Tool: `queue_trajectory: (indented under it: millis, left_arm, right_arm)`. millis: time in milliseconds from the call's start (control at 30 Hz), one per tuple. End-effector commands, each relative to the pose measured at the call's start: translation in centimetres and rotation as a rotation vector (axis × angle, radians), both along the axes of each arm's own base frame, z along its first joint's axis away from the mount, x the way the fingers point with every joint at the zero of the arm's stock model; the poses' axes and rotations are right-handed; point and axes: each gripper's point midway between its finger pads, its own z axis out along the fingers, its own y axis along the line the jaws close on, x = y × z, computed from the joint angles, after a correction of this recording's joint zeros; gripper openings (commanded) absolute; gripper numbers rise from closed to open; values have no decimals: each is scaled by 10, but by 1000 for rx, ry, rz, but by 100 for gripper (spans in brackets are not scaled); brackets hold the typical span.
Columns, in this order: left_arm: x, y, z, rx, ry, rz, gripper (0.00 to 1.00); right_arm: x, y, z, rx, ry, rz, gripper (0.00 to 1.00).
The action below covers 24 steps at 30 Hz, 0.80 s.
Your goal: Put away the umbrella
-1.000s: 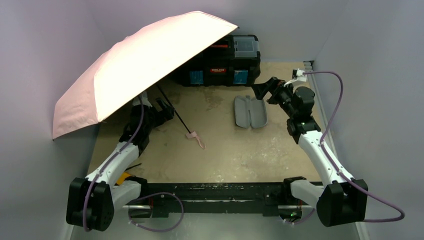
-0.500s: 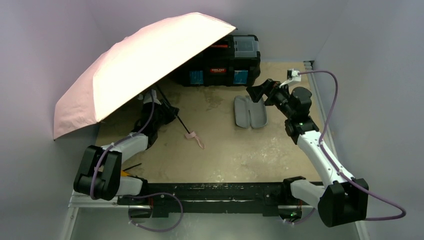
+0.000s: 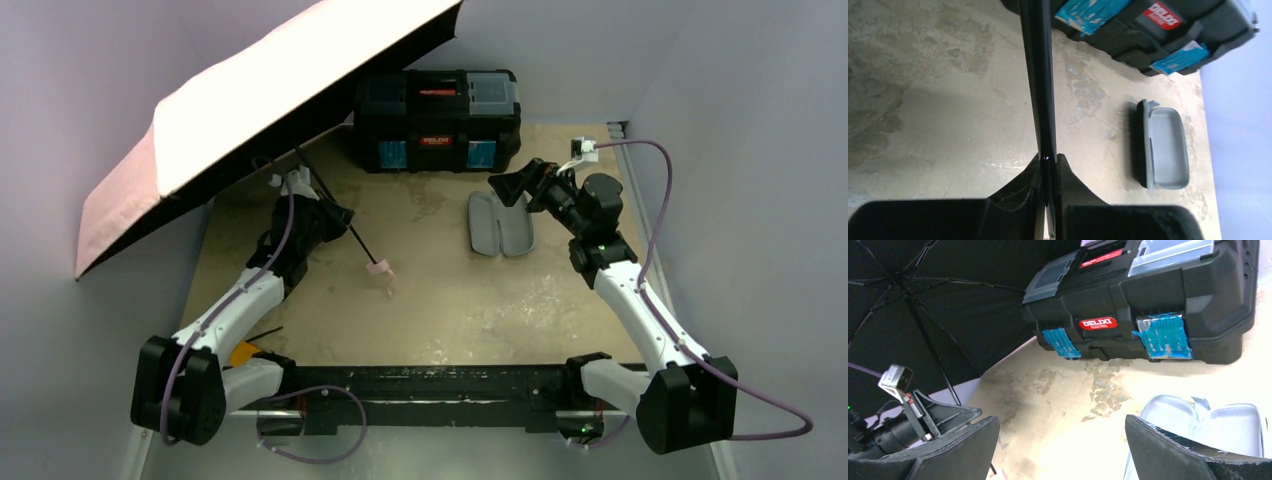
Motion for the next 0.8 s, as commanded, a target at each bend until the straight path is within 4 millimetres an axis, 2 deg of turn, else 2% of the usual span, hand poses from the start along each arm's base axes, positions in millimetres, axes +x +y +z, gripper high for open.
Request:
queue_trajectory:
  millis: [0,200,467,767]
  left_arm:
    - [-10,-8,77,68,-164,-111,0]
    - [-47,-15,108,115,-202,-245,0]
    - [-89,-26,151,89,-278,-387,0]
    - [-126,-48,208,-10,-367,-547,0]
  right_arm:
    - [-9,13,54,54,-123,67,99]
    - [-20,24,85,76,-168,132,99]
    - [-37,48,118,123,-219,253,99]
    - [-72,81,175,202,-324,442,99]
